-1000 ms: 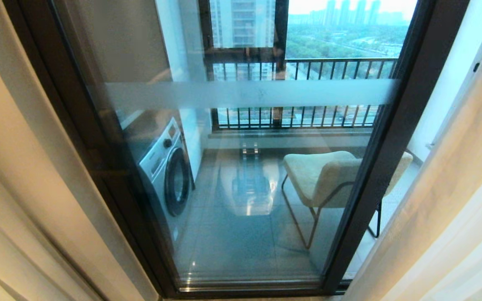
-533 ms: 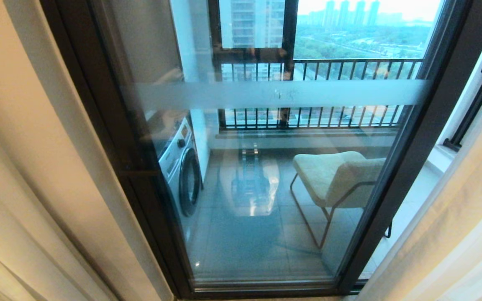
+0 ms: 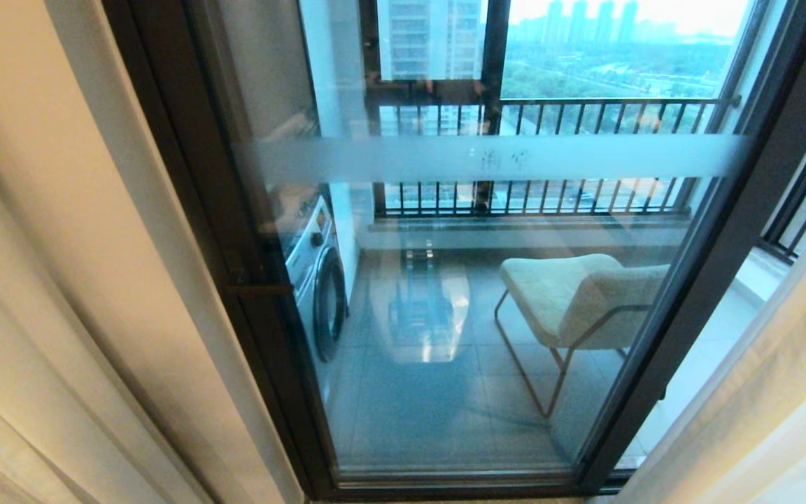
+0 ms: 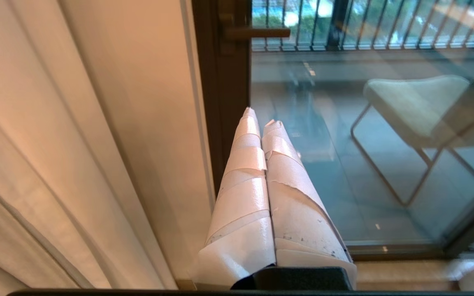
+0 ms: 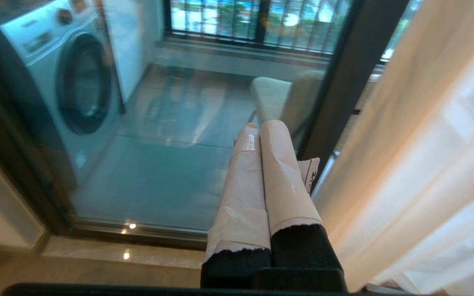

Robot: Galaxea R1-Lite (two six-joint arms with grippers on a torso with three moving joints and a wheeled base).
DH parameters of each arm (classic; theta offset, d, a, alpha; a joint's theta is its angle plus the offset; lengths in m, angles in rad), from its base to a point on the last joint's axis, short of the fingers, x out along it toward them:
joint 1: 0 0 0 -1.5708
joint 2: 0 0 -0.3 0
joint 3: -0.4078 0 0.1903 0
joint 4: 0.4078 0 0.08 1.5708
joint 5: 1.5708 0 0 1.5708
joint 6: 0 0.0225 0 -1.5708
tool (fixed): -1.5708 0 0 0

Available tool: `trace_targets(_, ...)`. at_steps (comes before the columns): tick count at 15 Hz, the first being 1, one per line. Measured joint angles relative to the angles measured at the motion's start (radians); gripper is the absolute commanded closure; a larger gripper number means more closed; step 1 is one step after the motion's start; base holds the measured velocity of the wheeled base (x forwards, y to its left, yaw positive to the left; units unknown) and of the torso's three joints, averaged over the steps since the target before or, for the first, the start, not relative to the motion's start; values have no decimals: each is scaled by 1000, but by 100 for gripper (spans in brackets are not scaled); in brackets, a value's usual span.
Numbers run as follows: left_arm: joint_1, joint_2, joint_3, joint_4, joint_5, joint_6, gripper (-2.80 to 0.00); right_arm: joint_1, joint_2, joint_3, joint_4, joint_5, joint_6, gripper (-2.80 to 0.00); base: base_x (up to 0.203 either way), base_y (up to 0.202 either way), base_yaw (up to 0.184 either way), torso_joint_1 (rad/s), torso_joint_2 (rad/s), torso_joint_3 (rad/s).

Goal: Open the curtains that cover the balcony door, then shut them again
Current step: Close the inner curtains on both sides

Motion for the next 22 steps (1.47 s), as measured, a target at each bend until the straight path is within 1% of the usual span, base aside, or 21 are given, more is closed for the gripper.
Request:
trace_targets(13,1,0,0,-1,-2,0,0,2,0,0,0,0,0,0,0,0,0,0,0,0)
trace_targets(14,1,0,0,-1,-7,5,0,2,0,0,0,0,0,0,0,0,0,0,0,0)
trace_targets(16,1,0,0,-5,-5,38,0,2,0,0,0,0,0,0,0,0,0,0,0,0)
trace_targets(17,1,0,0,-22,-5,67,0,2,0,0,0,0,0,0,0,0,0,0,0,0)
trace_targets(18,1,0,0,-46,-3,83,0,2,0,0,0,0,0,0,0,0,0,0,0,0)
trace_targets(21,1,0,0,-139,16,87,0,2,0,0,0,0,0,0,0,0,0,0,0,0)
trace_targets(22,1,0,0,-172,42,87,0,2,0,0,0,0,0,0,0,0,0,0,0,0)
